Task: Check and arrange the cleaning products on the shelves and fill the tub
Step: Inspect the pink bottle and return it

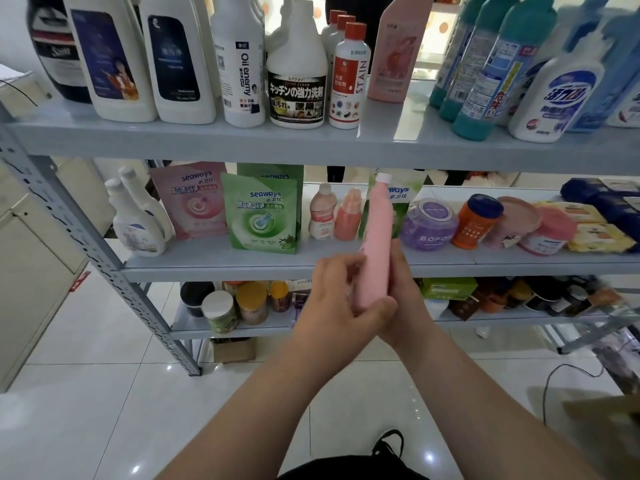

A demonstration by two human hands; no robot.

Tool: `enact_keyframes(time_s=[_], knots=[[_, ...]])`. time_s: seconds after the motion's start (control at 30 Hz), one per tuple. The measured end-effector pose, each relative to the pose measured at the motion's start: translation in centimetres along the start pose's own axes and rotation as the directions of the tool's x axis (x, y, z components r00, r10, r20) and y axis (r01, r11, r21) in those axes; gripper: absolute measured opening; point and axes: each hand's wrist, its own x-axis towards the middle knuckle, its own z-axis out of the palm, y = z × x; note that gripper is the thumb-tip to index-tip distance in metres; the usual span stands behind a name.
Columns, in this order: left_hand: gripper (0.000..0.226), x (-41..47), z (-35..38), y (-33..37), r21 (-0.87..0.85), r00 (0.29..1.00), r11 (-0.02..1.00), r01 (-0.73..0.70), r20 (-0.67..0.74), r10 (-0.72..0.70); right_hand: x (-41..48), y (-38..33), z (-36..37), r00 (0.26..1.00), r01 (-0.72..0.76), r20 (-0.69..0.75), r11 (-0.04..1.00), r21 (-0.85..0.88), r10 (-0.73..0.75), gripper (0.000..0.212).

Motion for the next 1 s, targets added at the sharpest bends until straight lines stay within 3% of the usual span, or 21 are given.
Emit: enact_keyframes(time_s=[0.1, 0.2, 0.23, 0.3, 0.43, 0.57, 0.77, 0.9, 1.0], knots=[[0.043, 1.4, -1.3, 0.2, -0.290, 0.981, 0.941, 0.175, -0.034, -0.193, 0.5, -0.7, 0.1, 0.989, 0.148, 0.003, 0.982, -0.118, -0.148, 0.053], [0.030, 2.6, -2.5, 0.7, -0.666, 0.919, 0.669, 0.331, 0.068, -0.388, 0.5, -2.6, 0.9, 0.985, 0.144, -0.066, 0.965, -0.219, -0.162, 0.037], [0.026, 2.9, -2.7, 0.8, -0.728, 0.906, 0.590, 0.349, 0.102, -0.411, 0.5, -3.0, 1.0, 0.987, 0.117, -0.080, 0.965, -0.236, -0.139, 0.034], [0.020, 3.3, -2.9, 0.7, -0.760, 0.896, 0.536, 0.369, 0.137, -0.423, 0.5, -3.5, 1.4, 0.990, 0.089, -0.084, 0.965, -0.248, -0.113, 0.032], [0.021, 3.7, -2.5, -0.4, -0.737, 0.908, 0.569, 0.364, 0.143, -0.395, 0.8, -3.9, 1.0, 0.978, 0.185, -0.026, 0.919, -0.349, -0.207, 0.035], [0.035, 4.6, -1.9, -1.1, -0.657, 0.939, 0.691, 0.302, 0.078, -0.336, 0.5, -5.3, 0.6, 0.937, 0.338, 0.114, 0.773, -0.537, -0.331, 0.053], [0.042, 8.1, -1.8, 1.3, -0.506, 0.988, 0.851, 0.140, 0.017, -0.152, 1.2, -9.0, 1.7, 0.885, 0.458, 0.186, 0.727, -0.511, -0.427, 0.067], [0.042, 11.5, -1.6, 4.3, -0.285, 0.998, 0.958, -0.026, -0.061, 0.009, 2.8, -12.8, 1.9, 0.851, 0.512, 0.212, 0.669, -0.538, -0.481, 0.059], [0.046, 14.4, -1.0, 6.5, -0.204, 0.992, 0.976, -0.072, -0.115, 0.049, 4.1, -15.9, 1.9, 0.813, 0.559, 0.243, 0.594, -0.578, -0.529, 0.058]])
